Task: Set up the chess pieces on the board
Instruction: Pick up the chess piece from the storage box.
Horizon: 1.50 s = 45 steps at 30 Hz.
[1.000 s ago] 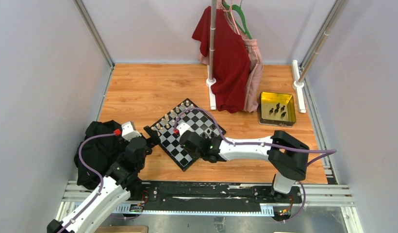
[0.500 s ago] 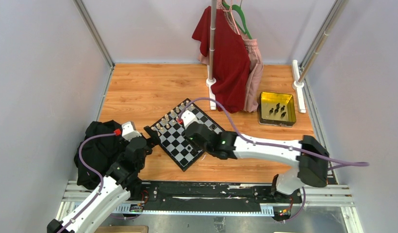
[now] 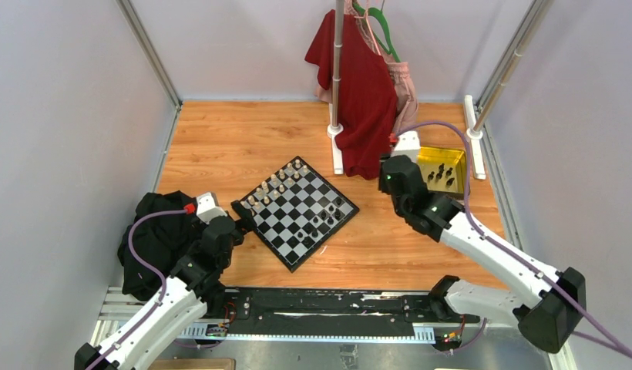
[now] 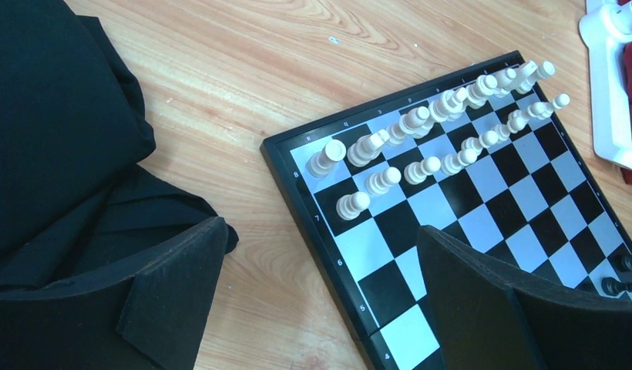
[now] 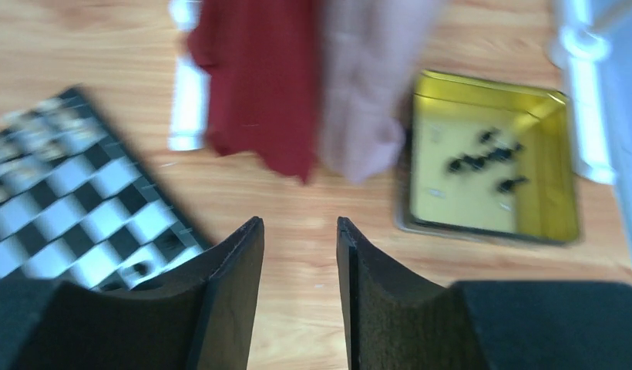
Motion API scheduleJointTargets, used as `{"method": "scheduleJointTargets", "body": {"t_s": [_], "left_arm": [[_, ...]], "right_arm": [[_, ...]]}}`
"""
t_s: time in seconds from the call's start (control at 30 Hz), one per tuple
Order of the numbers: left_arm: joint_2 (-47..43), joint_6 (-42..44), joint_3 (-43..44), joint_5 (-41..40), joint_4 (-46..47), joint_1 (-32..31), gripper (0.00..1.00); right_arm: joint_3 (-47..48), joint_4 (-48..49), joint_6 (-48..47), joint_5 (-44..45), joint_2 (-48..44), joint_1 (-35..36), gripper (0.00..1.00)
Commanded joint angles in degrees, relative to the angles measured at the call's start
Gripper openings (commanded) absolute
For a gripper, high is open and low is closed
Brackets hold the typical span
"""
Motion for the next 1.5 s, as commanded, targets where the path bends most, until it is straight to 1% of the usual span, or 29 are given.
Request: {"method": "scheduleJointTargets", "body": {"t_s": [0.0,0.13,0.23,0.4,0.53,0.7,0.8,0.87,1.17,1.47], "left_arm": [[-0.2,0.9,0.3,0.0,1.6,-0.4,1.00],[-0.7,0.9,0.2,0.1,1.5,-0.4,1.00],[-0.9,1.0,0.2,0.2,1.5,-0.4,1.00],[-1.0,1.0,0.2,0.2,1.4,-0.4,1.00],[-0.9,1.0,0.2,0.4,1.6,-0.3,1.00],[-0.6,1.2,0.1,0.6,1.8,-0.4,1.00],[-0.5,1.2,0.2,0.6,1.9,-0.4,1.00],[-0.2,1.2,0.2,0.5,2.1,-0.4,1.00],[1.3,1.3,0.5,0.5,2.6,-0.4,1.00],[1.8,1.3,0.6,0.4,2.7,-0.4,1.00]], "right_arm": [[-5.3,1.0,4.5,2.3,-1.4,-11.7,0.45],[-7.8,3.4,6.5,-1.1,1.8,-23.0,0.49],[-8.1,5.0,7.2,-3.6,5.9,-29.4,0.50],[-6.9,7.7,7.7,-6.0,13.3,-36.3,0.52],[-5.7,10.7,8.2,-10.0,17.3,-41.2,0.52],[-3.0,13.0,7.1,-13.9,22.3,-44.7,0.52],[-1.1,14.4,5.7,-15.5,25.2,-44.8,0.53],[0.1,15.2,5.2,-16.1,26.8,-46.7,0.53],[4.2,15.9,4.7,-18.3,33.4,-48.3,0.54],[6.7,15.6,4.7,-19.2,37.3,-49.1,0.53]]}}
